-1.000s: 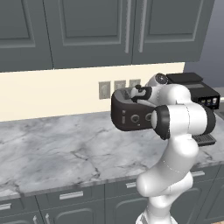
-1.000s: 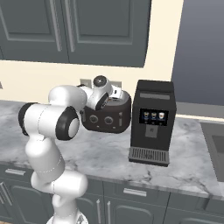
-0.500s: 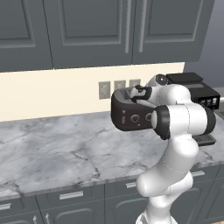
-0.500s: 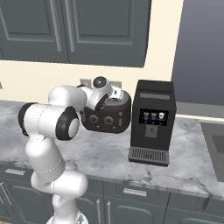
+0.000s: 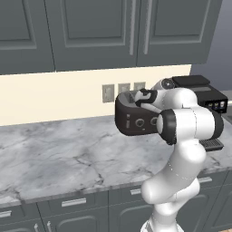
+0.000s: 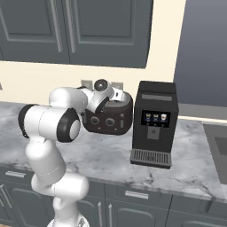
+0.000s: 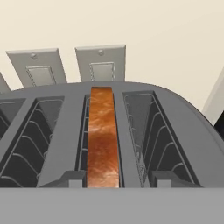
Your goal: Start the toaster. Once the lever pops up, take the bread to the plate on the dining counter.
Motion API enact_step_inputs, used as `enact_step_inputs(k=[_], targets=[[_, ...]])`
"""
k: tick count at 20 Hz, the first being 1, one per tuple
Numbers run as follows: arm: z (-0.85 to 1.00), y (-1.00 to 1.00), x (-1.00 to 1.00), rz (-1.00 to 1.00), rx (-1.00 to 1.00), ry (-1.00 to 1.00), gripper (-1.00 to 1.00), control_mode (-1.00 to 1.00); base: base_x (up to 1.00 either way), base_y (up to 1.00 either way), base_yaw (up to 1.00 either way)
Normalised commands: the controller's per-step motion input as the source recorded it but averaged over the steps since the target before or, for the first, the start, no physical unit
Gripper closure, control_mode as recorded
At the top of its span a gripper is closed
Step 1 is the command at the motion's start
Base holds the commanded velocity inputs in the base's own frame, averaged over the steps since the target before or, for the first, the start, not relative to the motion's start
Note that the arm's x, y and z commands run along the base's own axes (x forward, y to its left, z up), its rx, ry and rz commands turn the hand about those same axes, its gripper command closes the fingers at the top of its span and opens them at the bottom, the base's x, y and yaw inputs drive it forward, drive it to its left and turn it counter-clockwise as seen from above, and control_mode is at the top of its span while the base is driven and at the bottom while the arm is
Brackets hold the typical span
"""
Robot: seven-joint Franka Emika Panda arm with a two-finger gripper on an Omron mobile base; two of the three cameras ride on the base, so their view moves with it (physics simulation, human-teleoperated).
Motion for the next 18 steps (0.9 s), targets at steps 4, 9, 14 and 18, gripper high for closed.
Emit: enact_step_inputs(k=[4,9,14,18], targets=[[0.11,0.0,0.0,0.0,0.0,0.0,1.0,-1.0,0.0,0.0,0.0],[0.11,0.0,0.0,0.0,0.0,0.0,1.0,-1.0,0.0,0.0,0.0],[0.12,0.0,-0.02,0.0,0.0,0.0,1.0,-1.0,0.0,0.0,0.0],[0.1,0.0,-0.03,0.0,0.0,0.0,1.0,-1.0,0.0,0.0,0.0]])
